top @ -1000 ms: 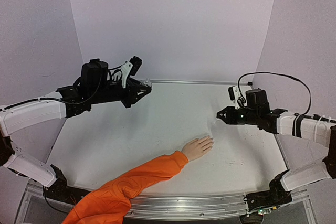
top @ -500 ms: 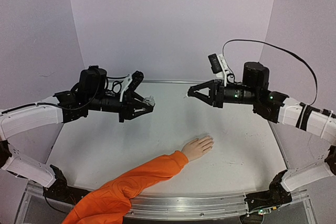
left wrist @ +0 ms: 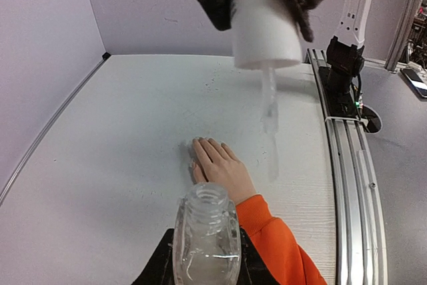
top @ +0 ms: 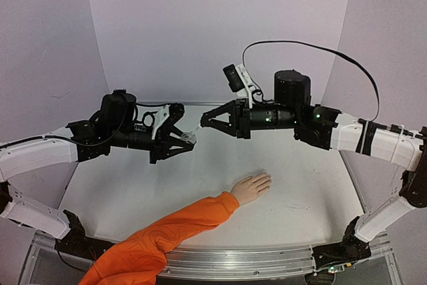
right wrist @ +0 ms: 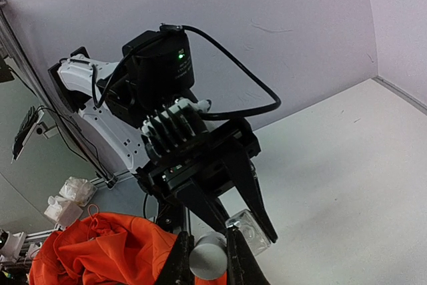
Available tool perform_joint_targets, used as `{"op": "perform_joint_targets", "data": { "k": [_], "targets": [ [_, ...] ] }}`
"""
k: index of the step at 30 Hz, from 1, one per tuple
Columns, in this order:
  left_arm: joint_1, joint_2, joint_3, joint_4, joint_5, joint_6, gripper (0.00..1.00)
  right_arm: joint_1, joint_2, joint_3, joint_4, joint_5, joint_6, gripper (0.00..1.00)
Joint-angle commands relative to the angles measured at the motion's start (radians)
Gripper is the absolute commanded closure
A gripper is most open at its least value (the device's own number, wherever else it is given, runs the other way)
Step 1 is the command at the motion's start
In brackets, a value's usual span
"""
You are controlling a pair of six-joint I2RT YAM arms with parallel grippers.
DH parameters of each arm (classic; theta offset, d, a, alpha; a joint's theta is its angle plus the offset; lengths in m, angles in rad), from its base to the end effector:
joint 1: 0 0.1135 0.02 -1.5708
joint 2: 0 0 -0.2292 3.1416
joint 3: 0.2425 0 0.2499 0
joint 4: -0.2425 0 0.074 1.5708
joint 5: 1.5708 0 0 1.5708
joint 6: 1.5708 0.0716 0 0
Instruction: Paint the nails
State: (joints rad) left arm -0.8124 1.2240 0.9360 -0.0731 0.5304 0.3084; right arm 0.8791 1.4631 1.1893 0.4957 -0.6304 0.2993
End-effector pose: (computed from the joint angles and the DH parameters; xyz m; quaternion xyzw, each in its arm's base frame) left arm 0.1929 -0.2563 0.2697 0.5482 0.5932 -0.3456 0.4777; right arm 0.2059 0.3148 0.3626 -0.4017 0.4997 0.5736 0.5098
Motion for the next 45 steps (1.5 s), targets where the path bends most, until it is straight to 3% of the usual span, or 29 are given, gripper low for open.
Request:
{"op": "perform_joint_targets", "data": {
  "k": [1, 10, 31, 45],
  "targets": [
    [-0.014, -0.031, 0.000, 0.028, -0.038, 0.032, 1.00, 0.024, -0.028, 0.031, 0.041, 0.066, -0.014, 1.00],
    [-0.019, -0.031, 0.001, 0.024, -0.049, 0.036, 1.00, 0.039, -0.033, 0.050, -0.014, 0.140, -0.047, 1.00],
    [-0.027, -0.038, 0.007, 0.015, -0.043, 0.030, 1.00, 0.043, 0.034, 0.101, -0.087, 0.135, -0.064, 1.00],
    [-0.030, -0.035, 0.011, 0.009, -0.050, 0.029, 1.00, 0.059, -0.004, 0.072, -0.065, 0.135, -0.080, 1.00]
  ]
}}
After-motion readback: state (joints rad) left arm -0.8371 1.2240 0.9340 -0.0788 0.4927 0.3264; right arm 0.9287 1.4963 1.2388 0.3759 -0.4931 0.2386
